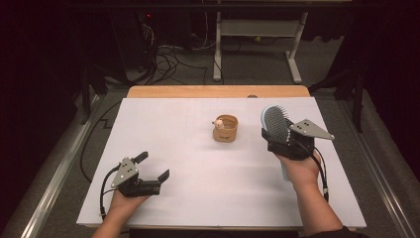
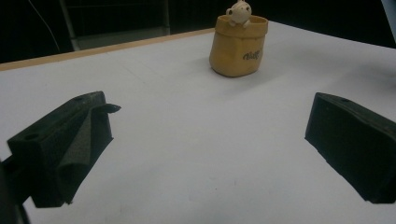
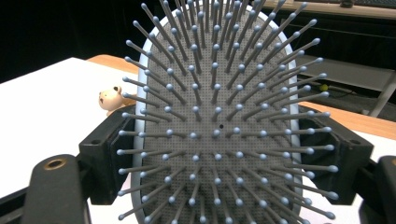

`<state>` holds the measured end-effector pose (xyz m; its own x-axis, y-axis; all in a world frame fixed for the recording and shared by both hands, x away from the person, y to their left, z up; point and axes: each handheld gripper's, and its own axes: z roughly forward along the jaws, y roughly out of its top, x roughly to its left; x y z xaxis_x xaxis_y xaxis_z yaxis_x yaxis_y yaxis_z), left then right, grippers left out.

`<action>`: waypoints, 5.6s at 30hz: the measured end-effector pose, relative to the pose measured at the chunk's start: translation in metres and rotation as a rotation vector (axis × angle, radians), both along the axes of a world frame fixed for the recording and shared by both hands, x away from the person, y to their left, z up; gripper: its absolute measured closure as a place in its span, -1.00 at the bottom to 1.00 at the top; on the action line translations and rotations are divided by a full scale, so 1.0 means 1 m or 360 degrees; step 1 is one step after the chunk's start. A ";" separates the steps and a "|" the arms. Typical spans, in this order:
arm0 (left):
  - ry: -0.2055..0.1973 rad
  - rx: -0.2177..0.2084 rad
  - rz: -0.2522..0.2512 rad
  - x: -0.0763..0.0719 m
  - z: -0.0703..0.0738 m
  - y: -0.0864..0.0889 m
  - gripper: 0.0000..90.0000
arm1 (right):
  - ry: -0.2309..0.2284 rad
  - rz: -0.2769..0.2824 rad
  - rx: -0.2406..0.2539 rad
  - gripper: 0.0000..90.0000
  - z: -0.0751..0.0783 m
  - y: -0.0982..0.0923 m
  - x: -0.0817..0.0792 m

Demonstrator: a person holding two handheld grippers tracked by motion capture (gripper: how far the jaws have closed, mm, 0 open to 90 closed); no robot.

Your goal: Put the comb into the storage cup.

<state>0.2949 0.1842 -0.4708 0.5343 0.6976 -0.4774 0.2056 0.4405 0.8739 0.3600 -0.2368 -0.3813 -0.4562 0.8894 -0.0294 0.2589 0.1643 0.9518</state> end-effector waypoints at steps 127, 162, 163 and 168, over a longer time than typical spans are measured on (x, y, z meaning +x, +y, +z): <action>-0.0048 -0.0034 -0.0197 0.012 0.088 -0.072 -0.99 | -0.0259 0.0404 0.0057 -0.54 -0.007 0.108 -0.023; -0.0042 -0.0044 -0.0267 0.022 0.112 -0.093 -1.00 | -0.0330 0.0448 0.0044 -0.54 -0.007 0.123 -0.027; -0.0039 -0.0039 -0.0271 0.022 0.112 -0.093 -0.99 | -0.0334 0.0452 0.0043 -0.54 -0.006 0.124 -0.027; -0.0039 -0.0044 -0.0274 0.023 0.113 -0.094 -0.99 | -0.0335 0.0460 0.0042 -0.54 -0.006 0.127 -0.028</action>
<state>0.3174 0.0903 -0.3573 0.6565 0.5814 -0.4806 0.2588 0.4248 0.8675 0.3322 -0.1096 -0.3875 -0.6753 0.7263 -0.1285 0.0030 0.1769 0.9842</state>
